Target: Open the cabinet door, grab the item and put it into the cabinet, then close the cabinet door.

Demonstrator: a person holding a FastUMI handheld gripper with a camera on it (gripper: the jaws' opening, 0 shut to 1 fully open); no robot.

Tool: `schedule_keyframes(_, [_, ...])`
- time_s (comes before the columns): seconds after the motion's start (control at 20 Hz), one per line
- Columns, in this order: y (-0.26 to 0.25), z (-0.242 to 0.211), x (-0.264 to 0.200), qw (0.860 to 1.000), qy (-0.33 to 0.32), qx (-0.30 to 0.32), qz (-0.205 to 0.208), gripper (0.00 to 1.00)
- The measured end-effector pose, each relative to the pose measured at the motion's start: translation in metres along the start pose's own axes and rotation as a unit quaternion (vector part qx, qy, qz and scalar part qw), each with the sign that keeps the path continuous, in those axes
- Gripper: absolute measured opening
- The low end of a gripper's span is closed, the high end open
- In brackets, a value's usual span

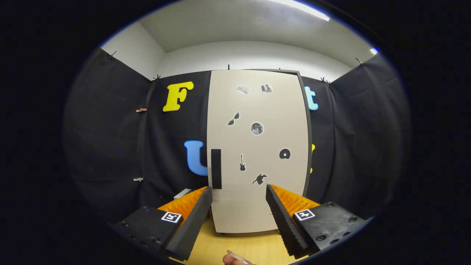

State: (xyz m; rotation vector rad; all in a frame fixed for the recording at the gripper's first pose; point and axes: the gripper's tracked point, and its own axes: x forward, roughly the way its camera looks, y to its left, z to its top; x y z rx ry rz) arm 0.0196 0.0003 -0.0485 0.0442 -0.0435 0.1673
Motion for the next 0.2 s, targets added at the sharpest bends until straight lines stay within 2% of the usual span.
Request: schedule_keyframes(0.2, [-0.0044,-0.0010,0.0022,1.000,0.000,-0.007,-0.012,0.95])
